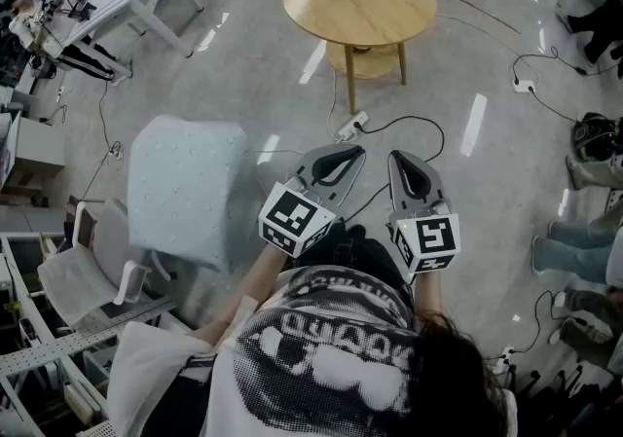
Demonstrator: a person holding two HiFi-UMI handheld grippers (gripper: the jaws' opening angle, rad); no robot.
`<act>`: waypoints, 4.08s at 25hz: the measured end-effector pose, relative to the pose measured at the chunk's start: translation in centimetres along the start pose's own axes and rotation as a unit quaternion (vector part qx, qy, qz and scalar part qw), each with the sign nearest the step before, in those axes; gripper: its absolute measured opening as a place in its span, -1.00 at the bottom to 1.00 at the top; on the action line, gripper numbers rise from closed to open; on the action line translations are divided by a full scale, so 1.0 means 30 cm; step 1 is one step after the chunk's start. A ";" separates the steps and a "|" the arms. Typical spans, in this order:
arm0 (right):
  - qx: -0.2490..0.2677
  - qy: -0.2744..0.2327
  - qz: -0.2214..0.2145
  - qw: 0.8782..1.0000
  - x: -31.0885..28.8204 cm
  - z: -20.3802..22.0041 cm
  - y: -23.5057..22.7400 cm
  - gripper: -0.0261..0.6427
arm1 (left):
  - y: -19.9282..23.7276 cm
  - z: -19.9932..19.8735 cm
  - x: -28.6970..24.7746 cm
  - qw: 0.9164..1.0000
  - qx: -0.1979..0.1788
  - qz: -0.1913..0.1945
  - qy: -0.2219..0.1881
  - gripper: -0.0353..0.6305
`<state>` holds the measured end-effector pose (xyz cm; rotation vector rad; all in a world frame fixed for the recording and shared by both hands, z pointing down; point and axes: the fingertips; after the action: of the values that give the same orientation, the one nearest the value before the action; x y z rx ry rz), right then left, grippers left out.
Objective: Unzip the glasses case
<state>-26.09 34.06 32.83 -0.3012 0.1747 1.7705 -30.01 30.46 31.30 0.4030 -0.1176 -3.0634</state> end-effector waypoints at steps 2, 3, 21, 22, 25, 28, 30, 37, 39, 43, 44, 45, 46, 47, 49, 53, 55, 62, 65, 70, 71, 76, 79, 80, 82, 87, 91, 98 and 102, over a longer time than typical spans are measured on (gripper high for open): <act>0.003 0.000 0.001 1.000 -0.001 -0.004 -0.004 -0.93 | 0.001 -0.007 -0.004 1.000 0.001 0.001 -0.001 -0.83; 0.004 0.000 0.001 1.000 -0.001 -0.005 -0.008 -0.93 | 0.002 -0.009 -0.007 1.000 0.001 0.002 -0.002 -0.83; -0.017 -0.001 0.008 1.000 0.008 0.025 -0.079 -0.92 | -0.012 0.008 -0.073 1.000 -0.002 0.012 0.018 -0.83; -0.018 -0.001 0.005 1.000 0.001 0.025 -0.078 -0.92 | -0.005 0.008 -0.074 1.000 -0.002 0.011 0.018 -0.83; -0.017 -0.001 0.000 1.000 -0.031 0.027 -0.080 -0.92 | 0.025 0.010 -0.083 1.000 -0.002 0.007 0.020 -0.83; -0.018 0.001 0.001 1.000 -0.067 0.023 -0.102 -0.92 | 0.056 0.014 -0.112 1.000 -0.002 0.008 0.023 -0.83; -0.019 0.003 0.005 1.000 -0.091 0.020 -0.130 -0.92 | 0.075 0.009 -0.144 1.000 0.000 0.015 0.023 -0.83; -0.023 0.018 0.024 0.999 -0.231 -0.002 -0.297 -0.92 | 0.198 -0.033 -0.351 0.999 0.003 0.041 0.025 -0.83; -0.025 0.025 0.033 0.999 -0.287 -0.015 -0.365 -0.92 | 0.247 -0.056 -0.425 0.998 -0.001 0.049 0.029 -0.83; -0.036 0.029 0.049 0.998 -0.401 -0.063 -0.486 -0.92 | 0.376 -0.113 -0.547 0.998 -0.009 0.057 0.033 -0.83; -0.038 0.030 0.053 0.997 -0.429 -0.076 -0.510 -0.92 | 0.411 -0.124 -0.572 0.998 -0.006 0.057 0.033 -0.83; -0.039 0.032 0.056 0.997 -0.456 -0.088 -0.532 -0.92 | 0.446 -0.132 -0.598 0.998 -0.003 0.058 0.034 -0.83; -0.040 0.034 0.059 0.997 -0.484 -0.099 -0.554 -0.92 | 0.481 -0.139 -0.624 0.998 0.000 0.058 0.036 -0.83; -0.040 0.036 0.061 0.997 -0.512 -0.108 -0.575 -0.92 | 0.513 -0.146 -0.649 0.998 0.001 0.059 0.038 -0.83; -0.042 0.042 0.065 0.996 -0.565 -0.123 -0.618 -0.92 | 0.572 -0.161 -0.697 0.997 -0.002 0.062 0.042 -0.83; -0.045 0.054 0.074 0.995 -0.651 -0.142 -0.691 -0.92 | 0.672 -0.166 -0.775 0.996 -0.002 0.067 0.052 -0.83; -0.046 0.061 0.077 0.994 -0.695 -0.148 -0.722 -0.92 | 0.722 -0.155 -0.809 0.996 0.003 0.068 0.060 -0.83; -0.046 0.073 0.083 0.993 -0.846 -0.178 -0.801 -0.92 | 0.849 -0.159 -0.911 0.995 0.010 0.082 0.064 -0.83; -0.045 0.075 0.086 0.992 -0.899 -0.188 -0.818 -0.92 | 0.887 -0.179 -0.952 0.994 0.004 0.091 0.057 -0.83; -0.044 0.084 0.086 0.992 -0.953 -0.190 -0.824 -0.92 | 0.929 -0.215 -0.983 0.994 0.001 0.101 0.048 -0.83; -0.042 0.087 0.085 0.992 -0.961 -0.190 -0.824 -0.92 | 0.939 -0.215 -0.984 0.994 0.002 0.099 0.048 -0.83; -0.042 0.090 0.082 0.992 -0.989 -0.193 -0.836 -0.92 | 0.978 -0.180 -0.977 0.994 0.015 0.090 0.059 -0.83; -0.036 0.091 0.072 0.993 -1.027 -0.206 -0.849 -0.92 | 1.004 -0.165 -0.975 0.995 0.023 0.079 0.064 -0.83; -0.035 0.092 0.067 0.993 -1.043 -0.210 -0.853 -0.92 | 1.012 -0.164 -0.976 0.995 0.026 0.075 0.064 -0.83; -0.029 0.092 0.056 0.994 -1.074 -0.220 -0.863 -0.92 | 1.030 -0.157 -0.983 0.995 0.032 0.066 0.066 -0.83; -0.015 0.093 0.019 0.995 -1.163 -0.236 -0.891 -0.92 | 1.103 -0.140 -1.022 0.996 0.045 0.030 0.075 -0.83; -0.005 0.098 -0.012 0.995 -1.258 -0.244 -0.970 -0.92 | 1.168 -0.161 -1.086 0.996 0.057 -0.005 0.066 -0.83; 0.012 0.107 -0.067 0.992 -1.416 -0.301 -1.157 -0.92 | 1.292 -0.203 -1.250 0.992 0.084 -0.067 0.070 -0.83; 0.009 0.119 -0.090 0.989 -1.491 -0.299 -1.295 -0.92 | 1.337 -0.249 -1.385 0.991 0.073 -0.086 0.070 -0.83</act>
<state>21.55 -1.72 39.27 -0.4990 0.3240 1.5506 13.60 -7.54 38.04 0.6690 -0.3198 -3.1923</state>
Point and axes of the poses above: the fingertips, and each gripper's own axes: x backward along the fingers, y to its left, z out of its underside, and after that the axes turned 3 degrees about y, right-handed
